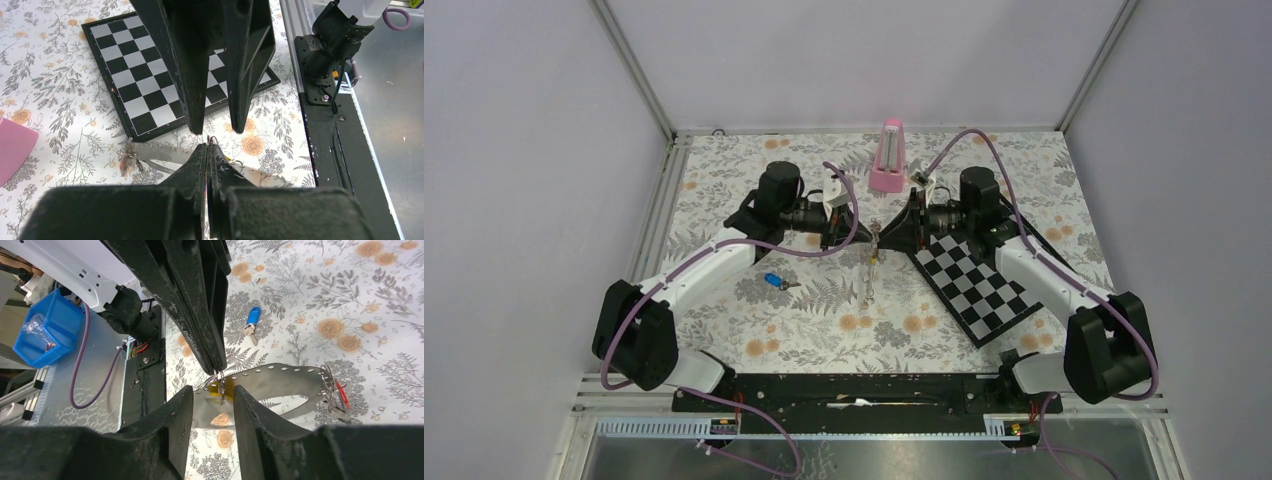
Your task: Put the keys on the keyring
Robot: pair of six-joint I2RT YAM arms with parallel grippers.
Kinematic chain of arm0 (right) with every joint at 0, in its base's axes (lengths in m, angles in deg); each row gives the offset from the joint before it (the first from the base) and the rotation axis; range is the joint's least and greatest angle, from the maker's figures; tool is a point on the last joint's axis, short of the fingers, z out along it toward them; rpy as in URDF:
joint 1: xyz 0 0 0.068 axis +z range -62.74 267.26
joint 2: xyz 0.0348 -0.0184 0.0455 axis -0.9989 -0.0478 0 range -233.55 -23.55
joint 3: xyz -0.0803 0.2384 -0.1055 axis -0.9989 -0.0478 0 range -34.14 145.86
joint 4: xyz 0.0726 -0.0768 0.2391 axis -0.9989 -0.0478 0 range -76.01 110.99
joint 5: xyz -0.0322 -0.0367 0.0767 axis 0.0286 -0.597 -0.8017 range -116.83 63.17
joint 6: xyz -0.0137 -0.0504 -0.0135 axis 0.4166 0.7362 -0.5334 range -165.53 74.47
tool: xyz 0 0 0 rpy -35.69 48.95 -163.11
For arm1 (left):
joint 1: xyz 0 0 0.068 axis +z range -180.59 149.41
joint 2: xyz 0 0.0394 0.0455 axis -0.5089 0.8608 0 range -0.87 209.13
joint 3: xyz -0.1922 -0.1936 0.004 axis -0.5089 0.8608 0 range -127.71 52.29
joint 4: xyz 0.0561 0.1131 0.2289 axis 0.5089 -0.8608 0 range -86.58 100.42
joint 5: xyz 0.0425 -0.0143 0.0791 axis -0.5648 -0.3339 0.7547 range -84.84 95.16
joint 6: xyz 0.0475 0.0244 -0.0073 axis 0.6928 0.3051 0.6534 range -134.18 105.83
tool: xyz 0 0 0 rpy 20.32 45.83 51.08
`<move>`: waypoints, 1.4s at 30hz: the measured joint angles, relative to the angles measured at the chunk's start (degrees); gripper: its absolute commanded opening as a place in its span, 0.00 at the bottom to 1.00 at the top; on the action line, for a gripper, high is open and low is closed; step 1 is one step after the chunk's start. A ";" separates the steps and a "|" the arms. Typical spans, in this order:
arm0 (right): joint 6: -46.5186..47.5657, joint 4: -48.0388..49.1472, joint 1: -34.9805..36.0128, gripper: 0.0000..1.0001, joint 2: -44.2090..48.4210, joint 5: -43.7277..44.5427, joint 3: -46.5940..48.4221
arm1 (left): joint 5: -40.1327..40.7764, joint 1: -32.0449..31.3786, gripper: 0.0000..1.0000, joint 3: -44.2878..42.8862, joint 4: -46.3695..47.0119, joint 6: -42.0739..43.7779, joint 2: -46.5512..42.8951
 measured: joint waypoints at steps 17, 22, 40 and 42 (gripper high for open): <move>6.32 -5.64 -3.37 0.47 4.87 -1.90 1.05 | -4.00 0.31 0.00 5.97 22.01 -21.03 1.07; 6.29 -5.64 -3.23 0.47 4.87 -2.21 1.07 | -4.39 0.31 0.00 8.28 30.27 -28.35 2.21; 6.43 -5.55 -1.01 0.16 3.50 -2.10 1.75 | -4.20 0.31 0.00 9.46 38.91 -36.02 3.28; 6.32 -5.53 -0.96 0.09 3.50 -2.12 1.84 | -4.20 0.31 0.00 9.49 39.15 -36.17 3.39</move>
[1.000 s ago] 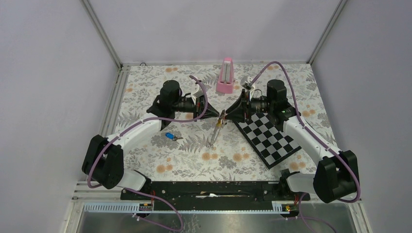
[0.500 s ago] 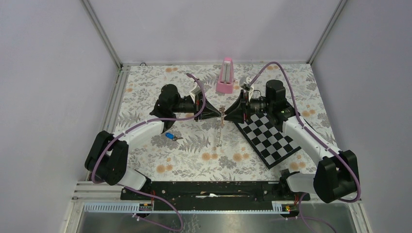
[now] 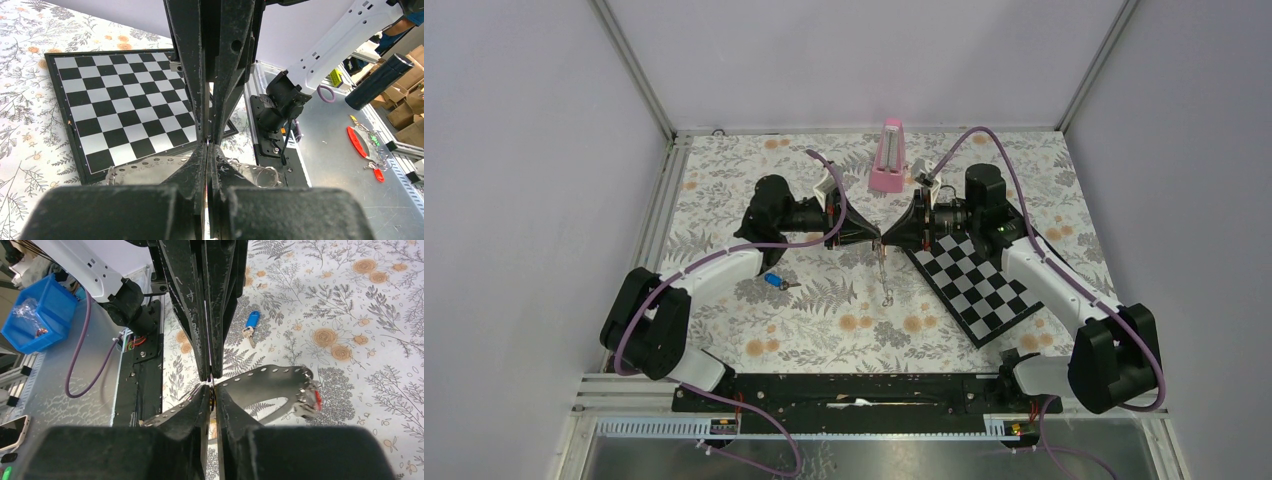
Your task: Put the keys on the keyring
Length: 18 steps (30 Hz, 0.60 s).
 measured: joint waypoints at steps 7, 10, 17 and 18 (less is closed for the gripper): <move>0.31 -0.72 0.04 0.00 0.00 0.26 0.17 | 0.20 0.00 0.00 0.35 0.42 -0.02 0.00; 3.28 -5.51 0.09 0.00 0.00 1.36 2.05 | 0.48 0.00 0.05 0.50 0.22 0.72 0.09; 15.13 -22.97 2.12 0.00 -0.02 10.88 10.29 | 0.61 -0.11 0.25 -7.04 -17.18 17.00 1.73; 16.50 -24.70 2.56 0.00 -0.02 12.37 11.32 | 0.59 -0.11 0.27 -8.41 -19.80 19.39 2.12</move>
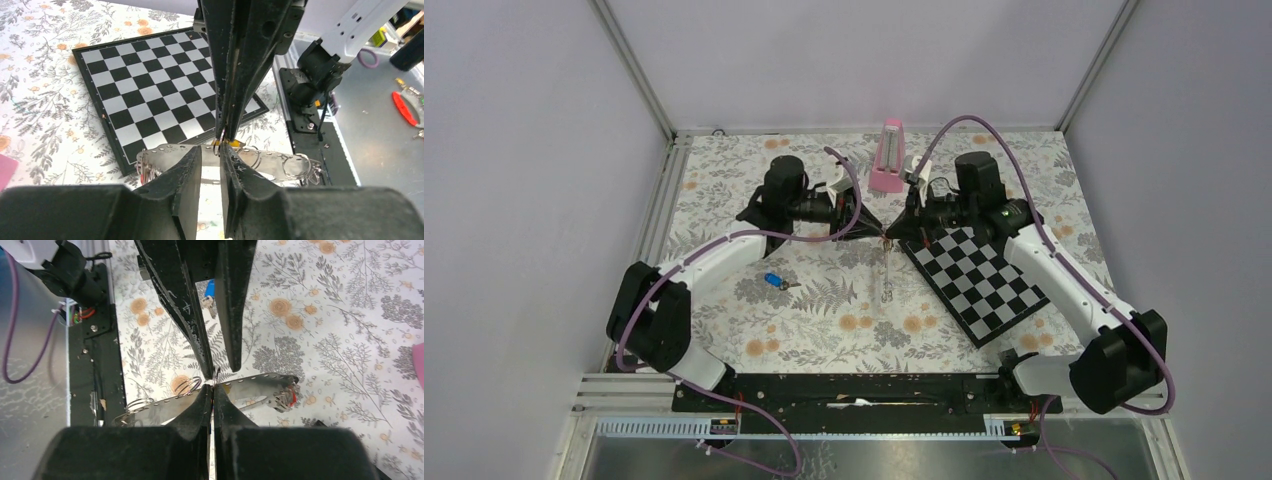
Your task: Put the keys on the keyring
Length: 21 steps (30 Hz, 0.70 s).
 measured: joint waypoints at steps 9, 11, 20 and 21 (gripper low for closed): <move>7.08 -9.42 3.08 0.00 -0.72 8.02 3.15 | -1.20 -0.66 0.30 -4.57 -14.75 15.47 1.90; 7.50 -10.25 3.15 0.00 -0.94 8.50 3.15 | -1.31 -0.94 0.29 -4.57 -15.85 16.52 2.47; 8.31 -11.63 3.28 0.00 -1.25 9.11 3.15 | -2.14 -1.99 0.30 -4.57 -17.09 18.12 3.63; 8.31 -11.63 3.28 0.00 -1.25 9.11 3.15 | -2.29 -2.01 0.30 -4.57 -17.09 18.03 3.63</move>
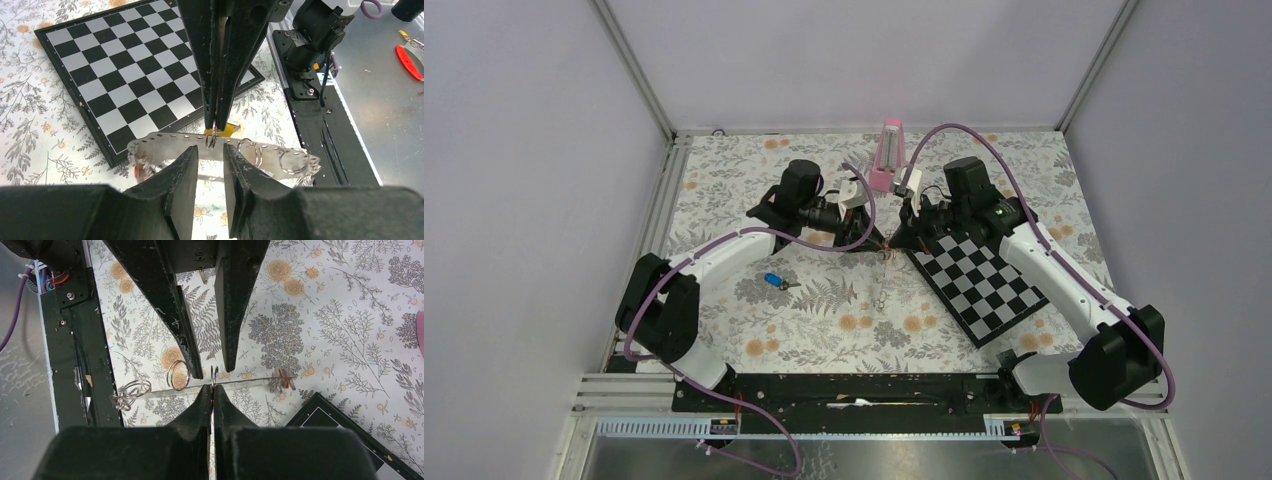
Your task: Put the keys on the keyring
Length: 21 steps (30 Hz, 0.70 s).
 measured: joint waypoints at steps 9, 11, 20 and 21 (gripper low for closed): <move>0.00 0.35 0.04 0.00 0.00 0.00 -0.15 | -1.81 -0.07 0.28 0.00 2.97 -2.12 0.00; 0.00 0.33 0.04 0.00 0.00 0.00 -0.26 | -1.92 -0.07 0.26 0.00 3.85 -2.71 0.00; -0.04 0.96 0.04 0.00 0.00 -0.07 -0.96 | -1.97 -0.09 0.13 0.02 6.34 -4.96 0.00; -0.02 1.16 0.04 0.00 0.00 -0.07 -1.11 | -1.97 -0.09 0.13 0.02 6.47 -5.09 0.00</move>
